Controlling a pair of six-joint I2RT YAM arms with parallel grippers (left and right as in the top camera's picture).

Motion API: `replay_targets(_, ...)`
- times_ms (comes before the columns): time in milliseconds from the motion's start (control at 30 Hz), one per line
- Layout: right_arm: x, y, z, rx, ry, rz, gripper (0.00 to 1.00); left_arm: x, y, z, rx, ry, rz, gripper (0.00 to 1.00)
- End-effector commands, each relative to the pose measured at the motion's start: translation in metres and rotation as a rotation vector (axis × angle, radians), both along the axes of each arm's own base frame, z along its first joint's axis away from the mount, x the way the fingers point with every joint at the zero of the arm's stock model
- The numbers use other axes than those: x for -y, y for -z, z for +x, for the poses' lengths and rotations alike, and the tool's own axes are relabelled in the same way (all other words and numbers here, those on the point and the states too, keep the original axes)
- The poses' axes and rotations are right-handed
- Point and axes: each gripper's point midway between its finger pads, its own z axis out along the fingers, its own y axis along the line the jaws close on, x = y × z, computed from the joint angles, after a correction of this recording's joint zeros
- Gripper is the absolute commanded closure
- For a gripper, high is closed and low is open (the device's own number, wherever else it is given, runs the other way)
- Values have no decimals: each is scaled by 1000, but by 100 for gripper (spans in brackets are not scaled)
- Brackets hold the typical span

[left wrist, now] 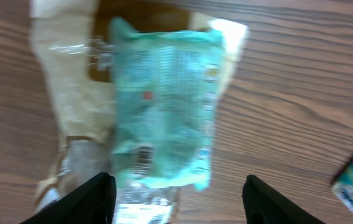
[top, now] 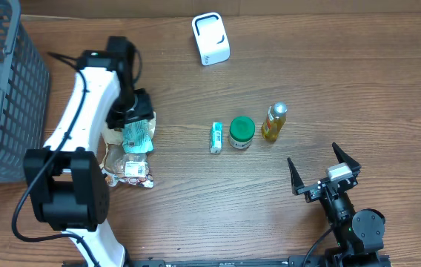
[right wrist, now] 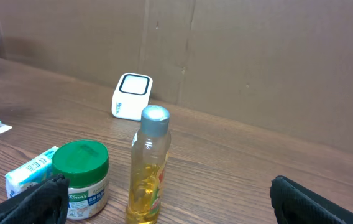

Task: Scan the item barcode
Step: 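Lower the green package onto the table left of the tissue pack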

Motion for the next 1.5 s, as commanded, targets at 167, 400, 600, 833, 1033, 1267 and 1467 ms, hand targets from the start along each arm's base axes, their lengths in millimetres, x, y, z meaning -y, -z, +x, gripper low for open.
replay_targets(167, -1, 3, 0, 0, -4, 0, 0, -18, 4, 0, 12, 14, -6, 28)
replay_targets(400, -1, 3, 0, 0, -4, 0, 0, -18, 23, -11, -23, 2, -8, 21)
replay_targets(600, -1, 3, 0, 0, -4, 0, 0, -8, 42, -13, -17, 5, -62, 21)
replay_targets(833, -1, 3, 0, 0, -4, 0, 0, -1, 63, -21, -22, 9, -92, 21)
replay_targets(1033, -1, 3, 0, 0, -4, 0, 0, -1, 64, -22, -24, 9, -92, 23)
replay_targets(1267, -1, 3, 0, 0, -4, 0, 0, -1, 64, -22, -24, 9, -92, 27)
replay_targets(1467, -1, 3, 0, 0, -4, 0, 0, -1, 64, -22, -25, 9, -93, 30)
